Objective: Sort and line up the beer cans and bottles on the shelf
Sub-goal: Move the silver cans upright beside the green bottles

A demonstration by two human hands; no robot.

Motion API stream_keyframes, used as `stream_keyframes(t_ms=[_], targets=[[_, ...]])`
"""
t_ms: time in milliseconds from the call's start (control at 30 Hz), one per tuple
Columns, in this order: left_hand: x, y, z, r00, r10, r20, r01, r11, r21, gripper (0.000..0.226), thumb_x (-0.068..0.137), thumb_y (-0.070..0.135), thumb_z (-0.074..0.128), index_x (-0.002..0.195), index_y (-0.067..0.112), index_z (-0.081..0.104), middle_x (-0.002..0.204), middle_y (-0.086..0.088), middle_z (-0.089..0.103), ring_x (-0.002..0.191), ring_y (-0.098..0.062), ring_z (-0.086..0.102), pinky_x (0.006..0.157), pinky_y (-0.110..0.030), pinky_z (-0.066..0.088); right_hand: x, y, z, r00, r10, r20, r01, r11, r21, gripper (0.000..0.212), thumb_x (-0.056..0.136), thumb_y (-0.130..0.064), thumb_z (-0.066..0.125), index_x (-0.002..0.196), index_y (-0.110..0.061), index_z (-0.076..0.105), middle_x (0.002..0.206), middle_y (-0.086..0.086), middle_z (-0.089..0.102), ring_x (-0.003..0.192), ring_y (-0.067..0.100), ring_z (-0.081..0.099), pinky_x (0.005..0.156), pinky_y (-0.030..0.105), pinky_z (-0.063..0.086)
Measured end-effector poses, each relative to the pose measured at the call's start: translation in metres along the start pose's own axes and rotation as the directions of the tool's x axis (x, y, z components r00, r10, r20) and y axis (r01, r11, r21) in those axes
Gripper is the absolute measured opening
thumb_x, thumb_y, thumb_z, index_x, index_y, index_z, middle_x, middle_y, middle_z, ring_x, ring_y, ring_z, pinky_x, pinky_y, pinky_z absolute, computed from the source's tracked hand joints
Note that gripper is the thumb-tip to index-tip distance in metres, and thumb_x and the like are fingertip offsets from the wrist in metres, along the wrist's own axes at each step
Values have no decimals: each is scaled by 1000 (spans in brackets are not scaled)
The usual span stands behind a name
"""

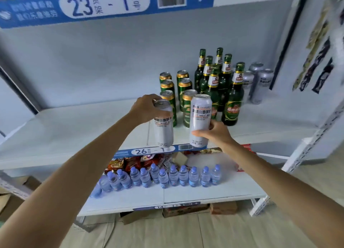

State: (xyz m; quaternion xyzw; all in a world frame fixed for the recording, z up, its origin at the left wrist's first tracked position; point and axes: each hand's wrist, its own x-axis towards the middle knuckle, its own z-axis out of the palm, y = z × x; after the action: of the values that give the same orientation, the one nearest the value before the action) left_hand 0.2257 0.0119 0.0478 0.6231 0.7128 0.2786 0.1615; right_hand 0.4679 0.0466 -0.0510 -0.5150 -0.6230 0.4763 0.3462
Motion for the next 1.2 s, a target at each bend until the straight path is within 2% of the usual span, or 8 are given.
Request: stream_keyframes(t_ms=[200, 333, 500, 733, 833, 900, 1033, 1200], targets=[[15, 103, 83, 998, 50, 46, -50, 999, -7, 60, 60, 44, 84, 112, 23, 63, 95, 7, 64, 89, -13, 63, 77, -30, 54, 7, 45, -130, 999, 6, -49, -9, 998, -58, 53, 62, -28, 85, 110, -17, 68, 106, 1, 72, 94, 17, 68, 88, 37, 56], [33, 162, 131, 994, 64, 86, -60, 997, -46, 56, 61, 43, 84, 109, 22, 63, 97, 7, 66, 86, -9, 62, 72, -24, 52, 19, 71, -207, 999, 37, -38, -40, 995, -93, 53, 63, -26, 85, 112, -17, 67, 109, 2, 72, 96, 17, 67, 85, 32, 54], [62, 219, 183, 985, 98, 139, -95, 995, -28, 61, 62, 43, 84, 114, 20, 63, 104, 4, 67, 94, -13, 63, 84, -31, 54, 47, 97, -269, 995, 74, -61, -81, 990, -117, 50, 63, -22, 86, 109, -17, 66, 110, 5, 72, 93, 18, 66, 81, 29, 51], [114, 265, 243, 977, 90, 193, -102, 994, 50, 64, 68, 39, 81, 120, 12, 56, 110, 0, 62, 101, -20, 60, 87, -33, 52, 103, 114, -303, 991, 118, -69, -129, 976, -175, 59, 62, -23, 86, 115, -14, 63, 116, 6, 69, 99, 21, 64, 82, 30, 51], [133, 270, 259, 980, 68, 187, -86, 993, 86, 54, 68, 38, 81, 109, 11, 59, 100, 2, 64, 95, -20, 62, 77, -31, 52, 125, 119, -306, 992, 115, -59, -125, 972, -197, 60, 61, -24, 87, 116, -14, 64, 116, 6, 69, 97, 20, 64, 80, 28, 49], [145, 272, 264, 981, 46, 189, -66, 993, 99, 52, 67, 41, 81, 103, 10, 60, 98, -2, 67, 92, -22, 65, 78, -35, 55, 136, 122, -307, 992, 110, -67, -122, 969, -213, 59, 61, -24, 86, 115, -14, 64, 115, 5, 69, 101, 21, 64, 83, 29, 49], [160, 272, 265, 978, 4, 208, -32, 991, 133, 53, 69, 42, 79, 103, 9, 58, 100, -6, 67, 90, -23, 64, 77, -36, 56, 153, 126, -307, 992, 104, -71, -116, 971, -208, 56, 63, -20, 85, 114, -14, 63, 110, 1, 67, 99, 18, 61, 80, 26, 43], [164, 273, 264, 977, 15, 215, -52, 984, 168, 49, 74, 38, 77, 101, 8, 49, 98, -7, 61, 88, -23, 59, 68, -32, 49, 168, 129, -308, 993, 116, -32, -120, 974, -191, 61, 61, -17, 86, 116, -14, 61, 115, 6, 68, 105, 23, 64, 83, 30, 49]])
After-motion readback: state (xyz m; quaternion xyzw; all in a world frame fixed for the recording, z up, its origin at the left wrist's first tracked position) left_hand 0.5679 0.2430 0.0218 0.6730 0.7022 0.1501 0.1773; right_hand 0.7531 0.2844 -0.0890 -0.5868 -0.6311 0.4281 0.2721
